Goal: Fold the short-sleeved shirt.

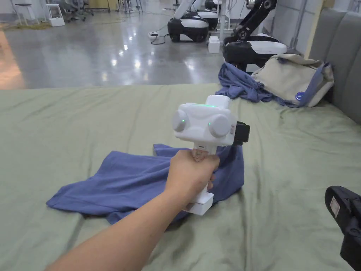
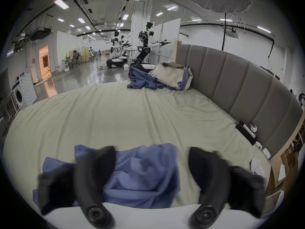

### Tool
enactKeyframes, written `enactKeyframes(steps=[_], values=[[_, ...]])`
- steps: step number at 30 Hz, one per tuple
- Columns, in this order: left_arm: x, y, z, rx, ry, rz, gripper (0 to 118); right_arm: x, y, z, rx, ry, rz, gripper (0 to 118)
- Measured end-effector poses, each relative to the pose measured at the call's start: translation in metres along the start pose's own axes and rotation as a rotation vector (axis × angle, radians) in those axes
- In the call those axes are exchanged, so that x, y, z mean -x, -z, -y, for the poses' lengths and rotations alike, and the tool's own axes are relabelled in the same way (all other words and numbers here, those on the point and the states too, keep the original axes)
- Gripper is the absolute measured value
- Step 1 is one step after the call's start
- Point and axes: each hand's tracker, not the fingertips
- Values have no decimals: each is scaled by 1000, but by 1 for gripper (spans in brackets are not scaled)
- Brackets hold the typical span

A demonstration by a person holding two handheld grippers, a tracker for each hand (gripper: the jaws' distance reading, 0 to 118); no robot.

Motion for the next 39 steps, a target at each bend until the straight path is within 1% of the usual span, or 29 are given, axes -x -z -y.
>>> enactKeyframes(steps=[2, 4, 6, 7, 9, 10, 11, 13, 14, 16, 17, 18, 19, 20, 21, 22, 23, 24, 26, 27, 29, 33, 34, 37, 38, 39], values=[[22, -29, -2, -99, -72, -30, 102, 3, 6, -1, -1, 1, -6, 3], [50, -76, -5, -180, -93, -13, 102, 8, 12, -5, -2, -12, -5, 3], [81, -138, 1, -264, -82, -37, 102, 12, 14, -13, -11, -4, -13, 3], [94, -170, 7, -303, -40, -81, 102, 14, 14, -17, -23, 12, -17, 3], [117, -245, 35, -410, 35, -224, 107, 18, 9, -25, -53, 41, -7, 3], [126, -274, 49, -417, 64, -269, 112, 20, 4, -28, -74, 57, 0, 3], [135, -305, 70, -415, 69, -329, 113, 22, -2, -30, -88, 67, 0, 3], [141, -358, 118, -429, 30, -406, 113, 27, -12, -29, -119, 76, -1, 3], [143, -379, 141, -405, 6, -440, 113, 31, -17, -27, -129, 68, -1, 3], [144, -411, 186, -385, -29, -466, 113, 38, -23, -23, -131, 59, -1, 3], [143, -421, 208, -376, -70, -501, 110, 42, -26, -20, -126, 48, 0, 3], [142, -428, 227, -361, -102, -505, 93, 47, -28, -16, -121, 40, 4, 3], [140, -431, 241, -371, -101, -503, 34, 51, -30, -11, -115, 40, 8, 3], [139, -432, 253, -395, -95, -522, 0, 54, -32, -6, -111, 43, 5, 3], [136, -411, 268, -353, -71, -574, 0, 57, -33, -1, -104, 51, -3, 3], [142, -406, 281, -363, -147, -601, 0, 59, -34, 4, -104, 54, -9, 3], [149, -398, 293, -347, -172, -470, 0, 62, -35, 8, -104, 56, -13, 3], [148, -425, 270, -364, -197, -438, 0, 65, -34, 10, -95, 55, -21, 3], [146, -422, 270, -349, -154, -535, 0, 68, -30, 13, -65, 32, -34, 3], [148, -420, 270, -339, -129, -537, 0, 70, -31, 15, -68, 19, -31, 3], [145, -422, 266, -341, -132, -508, 0, 69, -31, 15, -69, 12, -36, 3], [142, -416, 259, -334, -102, -502, 0, 65, -27, 12, -74, 33, -39, 3], [141, -413, 260, -338, -124, -488, 0, 65, -26, 12, -75, 37, -37, 3], [144, -401, 251, -340, -113, -495, 0, 61, -18, 11, -69, 34, -28, 3], [150, -396, 242, -347, -57, -509, 0, 60, -16, 10, -65, 34, -27, 3], [160, -387, 230, -318, -62, -482, 0, 59, -14, 10, -63, 33, -25, 3]])
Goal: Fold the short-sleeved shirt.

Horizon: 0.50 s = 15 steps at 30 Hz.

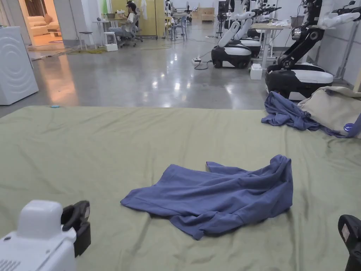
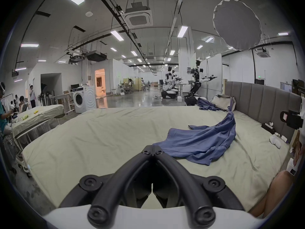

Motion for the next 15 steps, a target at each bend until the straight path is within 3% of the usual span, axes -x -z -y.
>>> enactKeyframes(steps=[1, 2, 3, 4, 10, 15], values=[[5, 17, -8, 44, -7, 50, 8, -1, 0, 0, 1, -1, 2, 3], [11, 40, -15, 88, -35, 107, 60, -1, 1, -1, 1, -2, 0, 3], [16, 73, -22, 204, -75, 160, 105, -2, 1, -2, 1, -4, -2, 3], [21, 105, -24, 288, -95, 202, 114, -2, 1, -2, 0, -8, -2, 3], [36, 259, -4, 655, -338, 227, 113, -2, 4, -3, 8, -26, -6, 3], [25, 292, 5, 721, -270, 130, 113, -3, 7, 1, 32, -32, -7, 3]])
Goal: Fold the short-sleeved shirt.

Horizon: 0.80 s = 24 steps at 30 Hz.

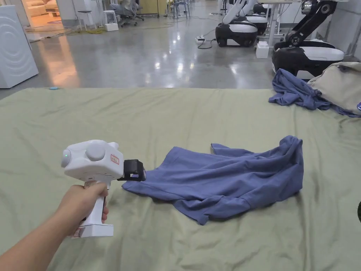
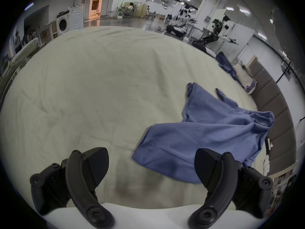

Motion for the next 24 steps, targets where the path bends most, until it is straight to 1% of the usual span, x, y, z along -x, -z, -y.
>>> enactKeyframes(steps=[4, 5, 7, 8, 9, 10, 11, 12, 13, 14, 15, 16, 18, 19, 21, 22, 24], values=[[-1, 7, -3, 39, -20, 20, 112, -2, 1, 3, 10, -7, 3, 3], [-4, 9, -2, 42, -18, 18, 108, -3, 1, 4, 14, -5, 2, 3], [-7, 15, -5, 73, 4, 13, 106, -4, 2, 4, 19, -1, 4, 3], [-11, 17, -4, 93, 17, 4, 96, -4, 2, 4, 21, -3, 9, 3], [-17, 18, -2, 103, 61, -24, 81, -5, 3, 4, 22, -5, 14, 3], [-20, 19, -3, 89, 106, -95, 71, -6, 3, 4, 24, -4, 15, 3], [-25, 17, -1, 77, 151, -125, 59, -7, 3, 4, 25, -2, 16, 3], [-28, 15, 0, 63, 169, -109, 40, -8, 2, 4, 24, 0, 17, 3], [-28, 11, 0, 67, 145, -72, 18, -8, 2, 4, 24, 3, 19, 3], [-26, 8, -2, 57, 99, -15, 9, -9, 2, 4, 25, 3, 20, 3], [-27, 3, -2, 42, 69, -42, 8, -10, 2, 4, 26, 2, 23, 3], [-29, -1, -2, 40, 83, -44, 8, -11, 2, 5, 28, 2, 27, 3], [-31, -12, -3, -51, 140, -53, 7, -13, 2, 5, 35, 2, 30, 3], [-30, -19, -4, -65, 133, -46, 7, -15, 3, 5, 45, 6, 31, 3], [-21, -36, -8, -113, 51, 27, 7, -21, 13, 2, 88, 29, 23, 4], [-17, -39, -11, -131, 19, 38, 7, -24, 20, 0, 113, 31, 15, 8], [-8, -47, -19, -150, -49, 18, 7, -30, 46, -3, 180, 24, -11, 30]])
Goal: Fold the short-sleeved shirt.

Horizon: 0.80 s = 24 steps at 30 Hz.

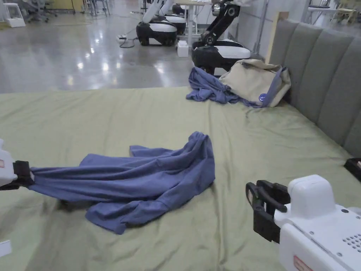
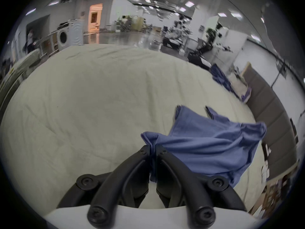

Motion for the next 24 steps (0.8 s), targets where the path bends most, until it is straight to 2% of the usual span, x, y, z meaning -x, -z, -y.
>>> enactKeyframes(steps=[1, 2, 3, 5, 7, 8, 9, 12, 16, 18, 19, 21, 22, 23, 24], values=[[3, 0, -3, 3, 1, -4, 7, -3, 17, -2, 54, 6, -28, 46], [5, 3, -6, -5, 4, -12, 7, -7, 36, -1, 95, 45, -70, 69], [6, 4, -8, -9, 14, -26, 7, -10, 60, 0, 151, 84, -97, 75], [6, 7, -10, -10, 25, -43, 7, -16, 106, 5, 218, 139, -104, 75], [10, 14, -13, -15, 23, -39, 7, -24, 156, 11, 282, 136, -90, 75], [10, 15, -14, -17, 25, -36, 7, -28, 178, 14, 302, 118, -72, 75], [10, 16, -15, -23, 31, -37, 8, -31, 200, 17, 326, 59, -47, 75], [11, 21, -20, -20, 46, -36, 8, -40, 245, 23, 380, 4, 12, 76], [12, 24, -26, -24, 78, -47, 7, -46, 274, 19, 382, -2, -23, 76], [15, 26, -28, -28, 71, -52, 7, -45, 289, 20, 431, 1, -104, 75], [16, 27, -30, -27, 66, -52, 7, -42, 292, 19, 442, -7, -112, 74], [17, 29, -31, -30, 60, -50, 7, -37, 295, 18, 424, -26, -125, 60], [15, 29, -30, -30, 64, -51, 8, -34, 296, 18, 423, -31, -124, 46], [14, 30, -30, -29, 70, -54, 7, -29, 296, 18, 421, -40, -131, 21], [13, 31, -31, -30, 76, -58, 7, -28, 296, 18, 420, -31, -151, 13]])
